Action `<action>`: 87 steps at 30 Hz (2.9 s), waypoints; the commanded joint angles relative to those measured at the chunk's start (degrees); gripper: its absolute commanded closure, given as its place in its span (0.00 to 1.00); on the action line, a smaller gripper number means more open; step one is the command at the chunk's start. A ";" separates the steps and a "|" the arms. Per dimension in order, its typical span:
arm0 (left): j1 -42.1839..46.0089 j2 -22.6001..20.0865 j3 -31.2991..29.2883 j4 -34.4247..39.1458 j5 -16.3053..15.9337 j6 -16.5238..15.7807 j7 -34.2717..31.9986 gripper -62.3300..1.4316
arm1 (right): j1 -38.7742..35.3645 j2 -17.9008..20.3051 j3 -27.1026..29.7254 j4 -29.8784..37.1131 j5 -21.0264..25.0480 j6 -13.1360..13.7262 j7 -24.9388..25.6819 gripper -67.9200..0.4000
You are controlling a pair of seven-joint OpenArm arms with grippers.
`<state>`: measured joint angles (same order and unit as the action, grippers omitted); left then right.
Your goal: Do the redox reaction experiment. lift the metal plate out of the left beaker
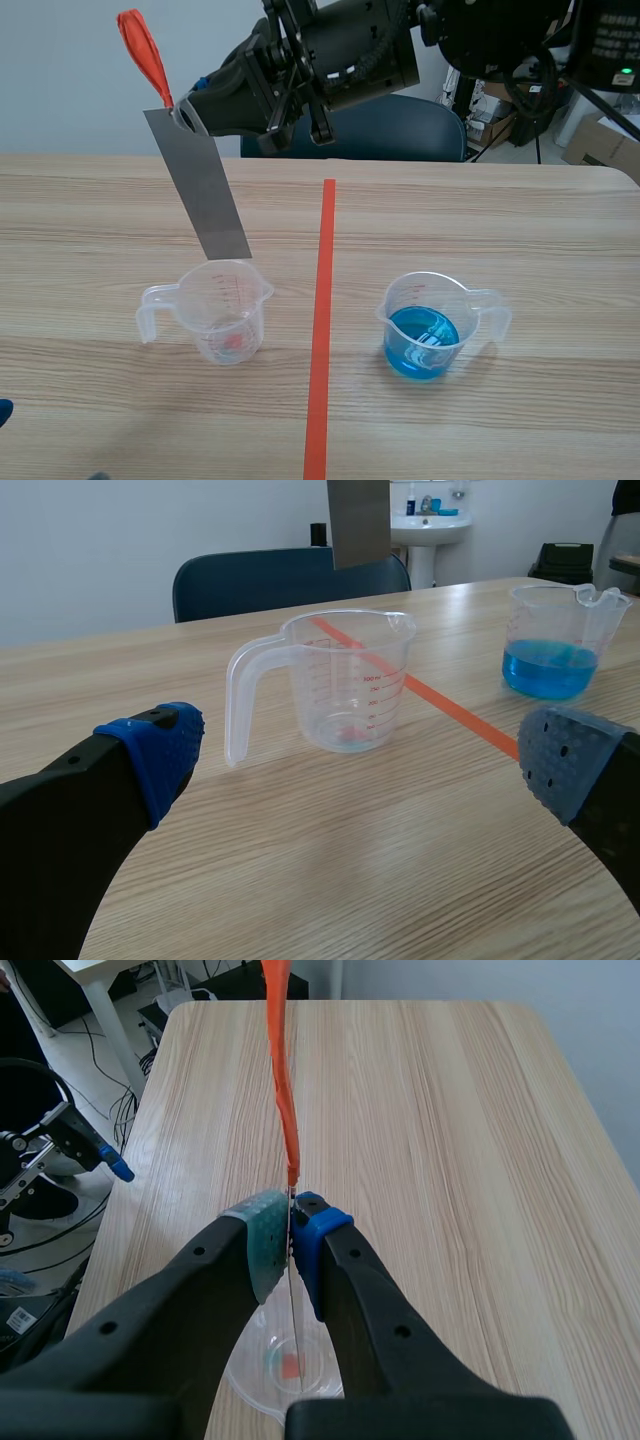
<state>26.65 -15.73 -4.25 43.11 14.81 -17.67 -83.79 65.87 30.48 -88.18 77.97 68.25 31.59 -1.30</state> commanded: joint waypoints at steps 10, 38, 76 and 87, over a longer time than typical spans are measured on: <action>-0.15 -0.52 -0.26 0.46 -0.37 -0.04 -0.59 0.00 | 0.28 -0.20 -0.72 0.79 2.32 0.20 -1.07 0.95; -0.17 -0.52 -0.26 0.46 -0.39 -0.04 -0.59 0.00 | 0.28 -0.35 -0.72 0.79 2.47 0.15 -1.40 0.95; -0.17 -0.50 -0.26 0.46 -0.39 -0.04 -0.61 0.00 | 0.28 -0.33 -0.72 0.79 2.49 0.15 -2.25 0.95; -0.17 -0.50 -0.26 0.46 -0.39 -0.04 -0.61 0.00 | 0.28 -0.33 -0.72 0.79 2.49 0.15 -2.23 0.95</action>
<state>26.65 -15.73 -4.25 43.11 14.81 -17.67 -83.79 66.02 30.46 -88.18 78.02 70.04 31.57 -4.38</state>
